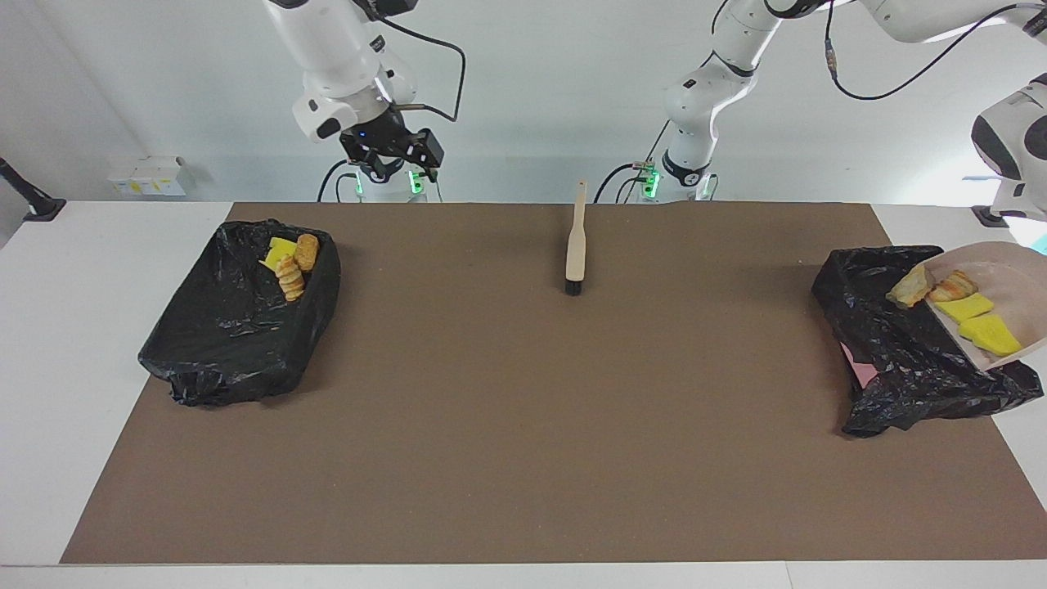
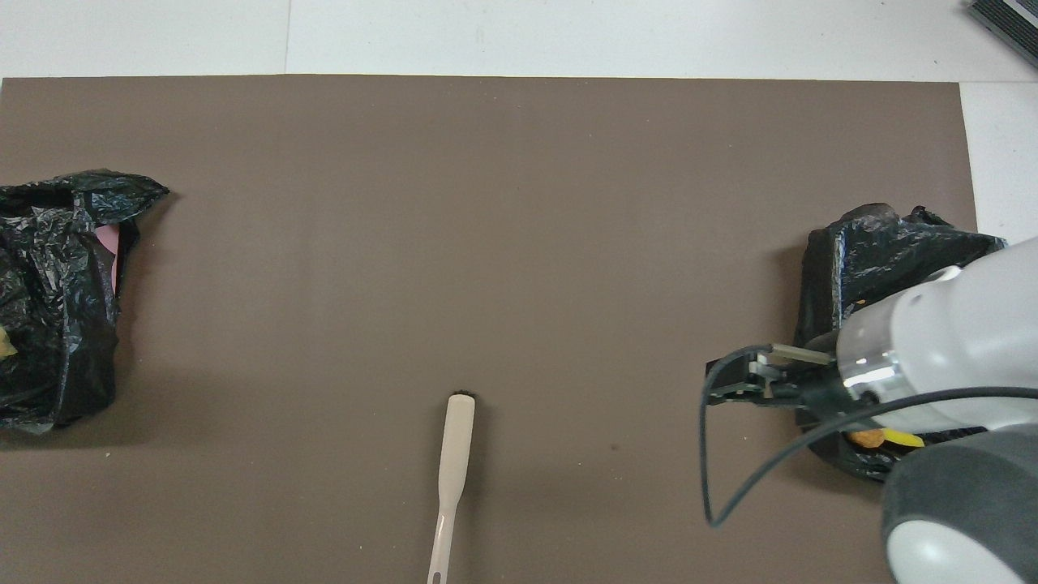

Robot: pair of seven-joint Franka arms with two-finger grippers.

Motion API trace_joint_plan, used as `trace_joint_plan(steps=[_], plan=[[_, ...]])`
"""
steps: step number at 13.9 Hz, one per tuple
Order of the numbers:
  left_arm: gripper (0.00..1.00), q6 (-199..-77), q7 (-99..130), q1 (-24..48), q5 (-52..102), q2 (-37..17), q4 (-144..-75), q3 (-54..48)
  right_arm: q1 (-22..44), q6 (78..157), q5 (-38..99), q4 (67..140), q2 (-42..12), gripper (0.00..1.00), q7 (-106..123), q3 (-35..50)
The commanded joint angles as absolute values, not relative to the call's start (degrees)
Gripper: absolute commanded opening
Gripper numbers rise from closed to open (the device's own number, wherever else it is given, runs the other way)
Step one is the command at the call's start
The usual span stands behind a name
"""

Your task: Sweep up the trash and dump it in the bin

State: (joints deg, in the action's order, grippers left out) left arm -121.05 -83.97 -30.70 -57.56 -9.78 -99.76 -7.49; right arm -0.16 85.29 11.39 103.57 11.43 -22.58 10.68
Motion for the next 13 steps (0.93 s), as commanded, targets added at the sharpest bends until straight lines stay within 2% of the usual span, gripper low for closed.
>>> trace_joint_plan(steps=[1,6,8,13], plan=[[0.0,-118.74,-77.53,-27.86,-63.27,-4.84,-105.03,-6.86,-1.67,83.5,4.25,96.7,7.92,1.0,-17.85,11.95],[0.0,-112.61,-77.43,-22.87,-69.07,-2.47,-103.89,-6.86,-1.76,76.29,0.35,86.33,3.26,1.0,-17.84,11.78],[0.0,-107.34,-76.21,-20.13,-70.75,-2.37,-103.36,-6.86,-2.28,76.55,0.44,85.52,3.08,1.0,-17.75,11.78],[0.0,-106.79,-76.03,-19.34,-75.13,-2.29,-103.45,-7.03,-4.04,77.08,1.49,86.22,4.31,1.0,-13.82,9.5]])
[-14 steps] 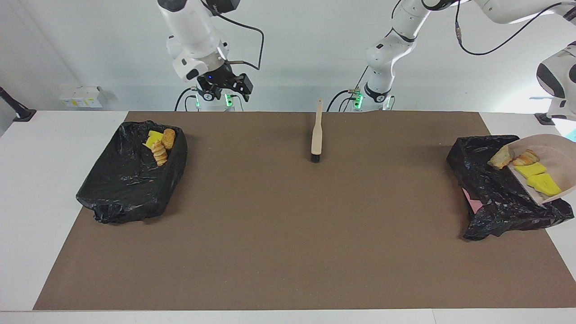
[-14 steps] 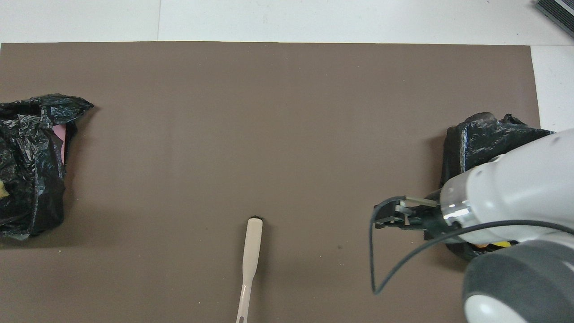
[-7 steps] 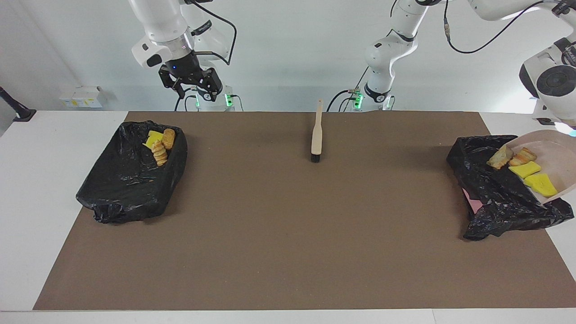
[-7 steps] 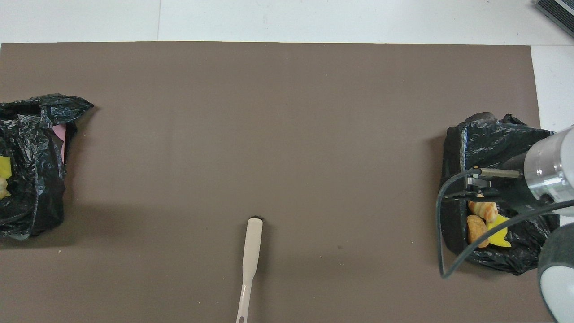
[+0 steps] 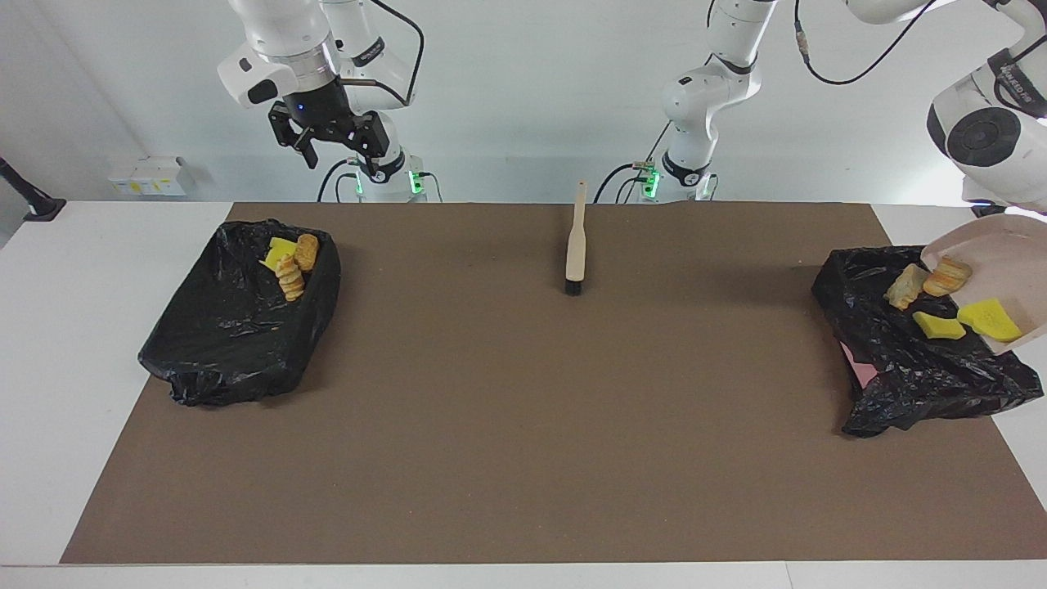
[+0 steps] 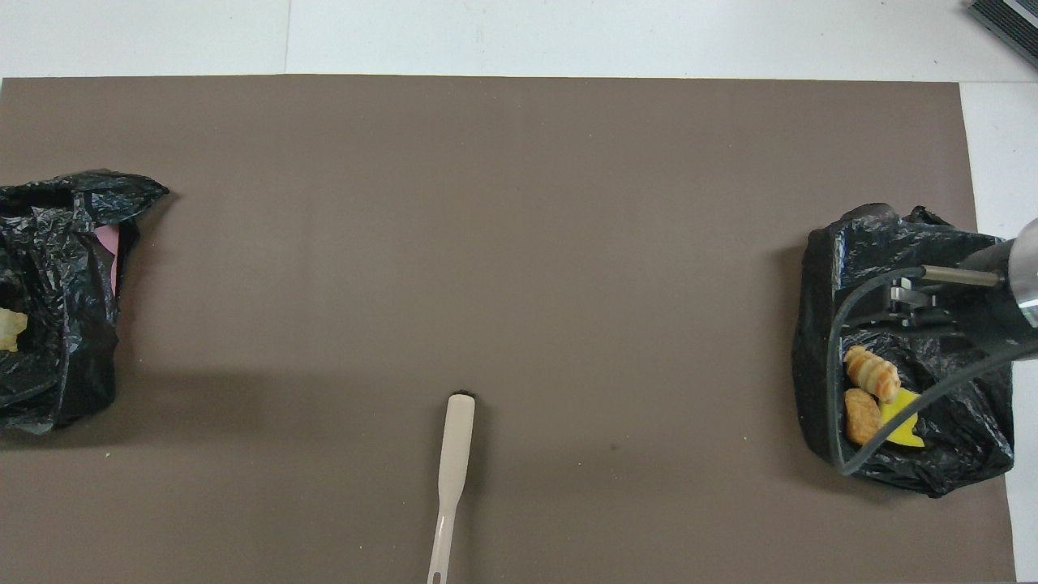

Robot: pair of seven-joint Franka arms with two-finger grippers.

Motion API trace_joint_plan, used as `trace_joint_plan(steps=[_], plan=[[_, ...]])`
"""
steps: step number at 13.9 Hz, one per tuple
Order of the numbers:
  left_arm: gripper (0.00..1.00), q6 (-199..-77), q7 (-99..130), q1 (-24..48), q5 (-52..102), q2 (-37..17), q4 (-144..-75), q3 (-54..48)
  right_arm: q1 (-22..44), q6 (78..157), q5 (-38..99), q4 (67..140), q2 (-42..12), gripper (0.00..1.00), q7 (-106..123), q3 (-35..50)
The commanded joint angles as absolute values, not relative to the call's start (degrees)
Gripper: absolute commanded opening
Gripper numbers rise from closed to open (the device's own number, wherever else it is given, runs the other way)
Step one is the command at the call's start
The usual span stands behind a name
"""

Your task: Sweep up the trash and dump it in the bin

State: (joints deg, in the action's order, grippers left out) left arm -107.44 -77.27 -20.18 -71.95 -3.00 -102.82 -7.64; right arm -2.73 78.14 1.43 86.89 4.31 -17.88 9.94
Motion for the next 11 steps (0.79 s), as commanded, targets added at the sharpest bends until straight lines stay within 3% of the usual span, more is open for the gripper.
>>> trace_joint_plan(steps=[1,5,11], plan=[[0.0,-106.79,-75.85,-18.81,-76.89,-2.29,-103.45,-7.03,-4.04,76.99,1.49,86.31,4.31,1.0,-11.71,9.32],[0.0,-104.33,-75.59,-18.46,-81.11,-1.94,-103.62,-7.03,-4.13,76.29,2.11,87.36,5.18,1.0,-10.81,8.53],[0.0,-93.0,-72.87,-9.59,-75.62,-1.76,-103.45,-7.38,-4.13,75.85,2.46,88.15,5.8,1.0,-10.81,8.35]])
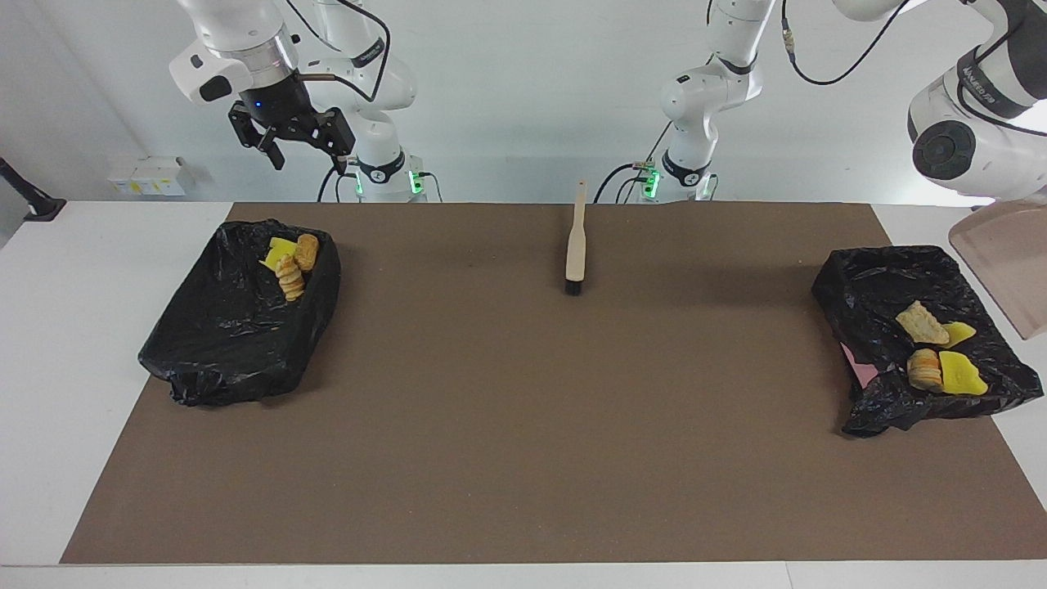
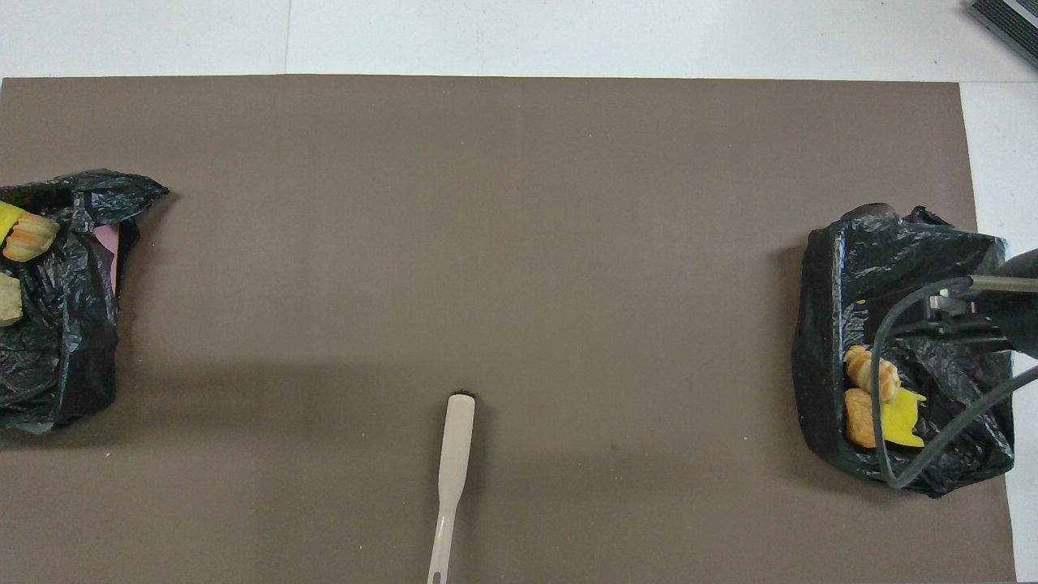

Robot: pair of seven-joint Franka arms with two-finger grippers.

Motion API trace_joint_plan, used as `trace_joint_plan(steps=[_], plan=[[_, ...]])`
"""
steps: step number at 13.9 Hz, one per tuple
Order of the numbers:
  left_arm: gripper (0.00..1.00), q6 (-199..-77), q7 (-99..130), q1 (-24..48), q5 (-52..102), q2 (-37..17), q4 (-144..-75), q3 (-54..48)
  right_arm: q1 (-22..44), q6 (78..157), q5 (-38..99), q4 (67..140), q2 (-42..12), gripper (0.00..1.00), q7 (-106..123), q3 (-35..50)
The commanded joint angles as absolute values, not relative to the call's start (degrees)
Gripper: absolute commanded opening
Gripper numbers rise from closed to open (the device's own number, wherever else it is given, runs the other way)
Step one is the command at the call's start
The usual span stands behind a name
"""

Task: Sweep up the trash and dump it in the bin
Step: 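Set the empty dustpan down on the table with the left gripper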

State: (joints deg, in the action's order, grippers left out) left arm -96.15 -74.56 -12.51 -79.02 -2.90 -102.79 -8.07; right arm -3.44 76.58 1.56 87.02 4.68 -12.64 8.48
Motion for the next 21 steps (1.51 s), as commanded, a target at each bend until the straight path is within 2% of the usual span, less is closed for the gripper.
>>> trace_joint_plan(steps=[1,5,8,11,21], plan=[[0.0,-91.16,-71.47,-8.1,-72.37,-1.84,-103.19,-7.38,-4.22,75.5,2.46,88.15,5.8,1.0,-10.72,8.26],[0.0,-81.24,-61.81,-3.17,-58.67,-2.28,-101.44,-7.38,-4.92,75.5,2.46,88.07,5.8,1.0,-9.67,8.26],[0.0,-78.49,-53.93,-0.54,-46.98,-2.2,-100.98,-7.47,-5.01,75.41,2.46,88.15,5.8,1.0,-9.58,8.17],[0.0,-79.1,-46.87,0.97,-36.16,-2.02,-101.6,-7.47,-5.54,75.06,2.46,88.07,5.8,1.0,-9.49,8.17],[0.0,-90.69,-7.15,15.19,-8.37,-6.94,-102.48,-7.47,-6.42,74.01,2.46,88.15,5.8,1.0,-9.58,8.17]])
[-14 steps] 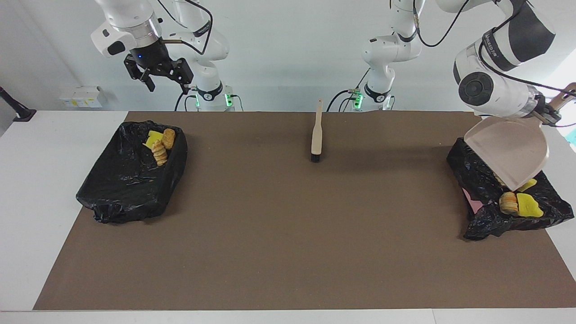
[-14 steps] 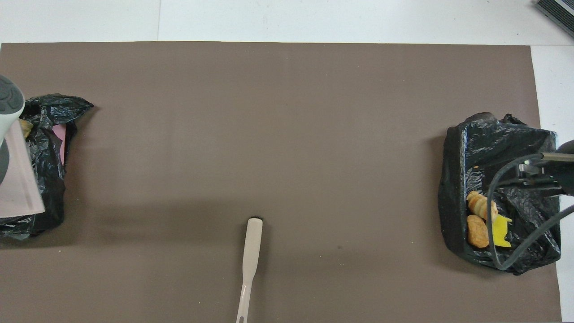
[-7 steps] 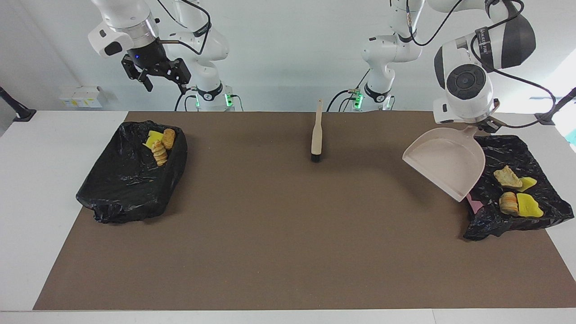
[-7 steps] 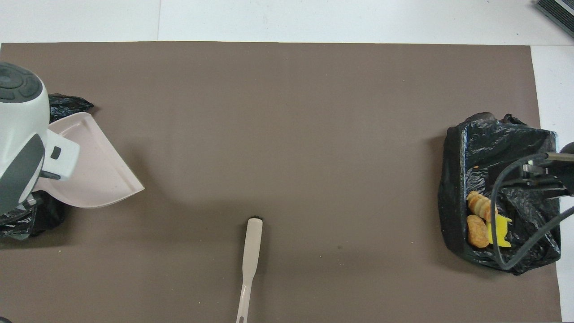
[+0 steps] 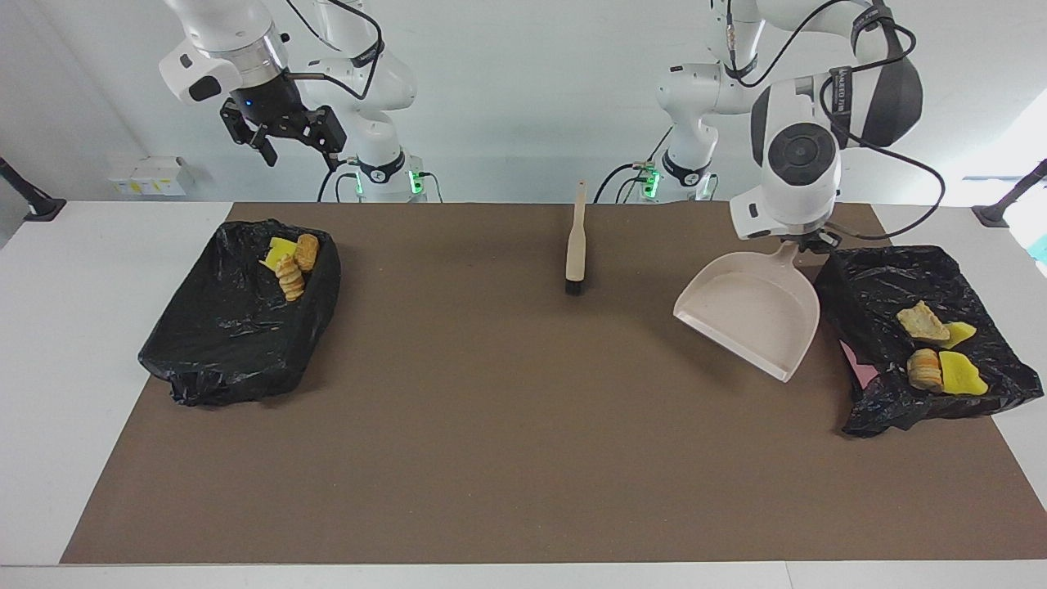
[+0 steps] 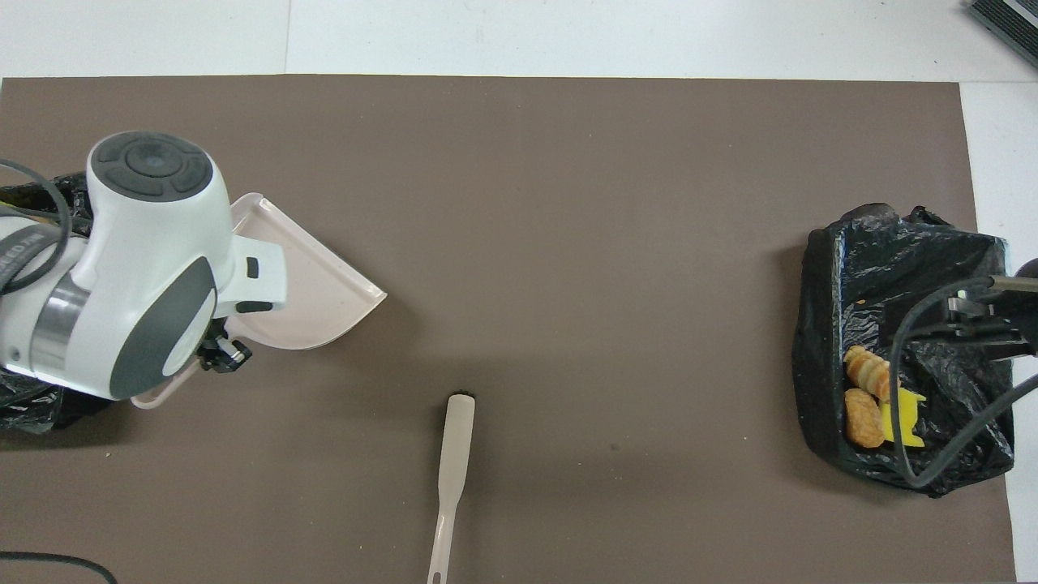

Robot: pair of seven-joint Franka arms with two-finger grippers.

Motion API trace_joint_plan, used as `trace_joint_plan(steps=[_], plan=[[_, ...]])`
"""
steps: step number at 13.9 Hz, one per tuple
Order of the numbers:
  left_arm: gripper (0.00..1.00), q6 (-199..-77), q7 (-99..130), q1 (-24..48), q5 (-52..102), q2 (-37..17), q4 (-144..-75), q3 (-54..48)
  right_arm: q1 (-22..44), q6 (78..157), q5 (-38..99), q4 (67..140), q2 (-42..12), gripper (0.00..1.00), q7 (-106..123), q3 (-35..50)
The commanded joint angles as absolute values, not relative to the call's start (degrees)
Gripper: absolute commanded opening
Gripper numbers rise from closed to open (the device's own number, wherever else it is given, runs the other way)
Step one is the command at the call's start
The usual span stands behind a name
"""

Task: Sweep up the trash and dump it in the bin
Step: 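Set the empty dustpan down on the table with the left gripper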

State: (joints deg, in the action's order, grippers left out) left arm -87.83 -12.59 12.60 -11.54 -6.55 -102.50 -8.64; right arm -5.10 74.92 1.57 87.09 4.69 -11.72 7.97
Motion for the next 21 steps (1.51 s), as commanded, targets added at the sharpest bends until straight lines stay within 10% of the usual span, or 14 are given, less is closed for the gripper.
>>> trace_joint_plan(steps=[1,14,16,21], plan=[[0.0,-92.62,-3.99,16.16,-6.26,-7.73,-102.31,-7.47,-6.42,74.0,2.46,88.15,5.8,1.0,-9.58,8.17],[0.0,-112.76,26.97,29.53,3.69,-23.28,-96.08,-7.38,-6.42,73.21,2.37,88.15,5.98,1.0,-9.49,7.38],[0.99,-112.32,26.72,29.44,2.9,-23.12,-95.27,-7.3,-6.42,73.13,2.46,88.15,5.98,1.0,-9.49,7.38],[1.0,-110.13,22.6,24.01,2.9,-19.08,-95.54,-6.68,-6.42,71.63,2.37,88.24,6.24,1.0,-9.49,6.24]])
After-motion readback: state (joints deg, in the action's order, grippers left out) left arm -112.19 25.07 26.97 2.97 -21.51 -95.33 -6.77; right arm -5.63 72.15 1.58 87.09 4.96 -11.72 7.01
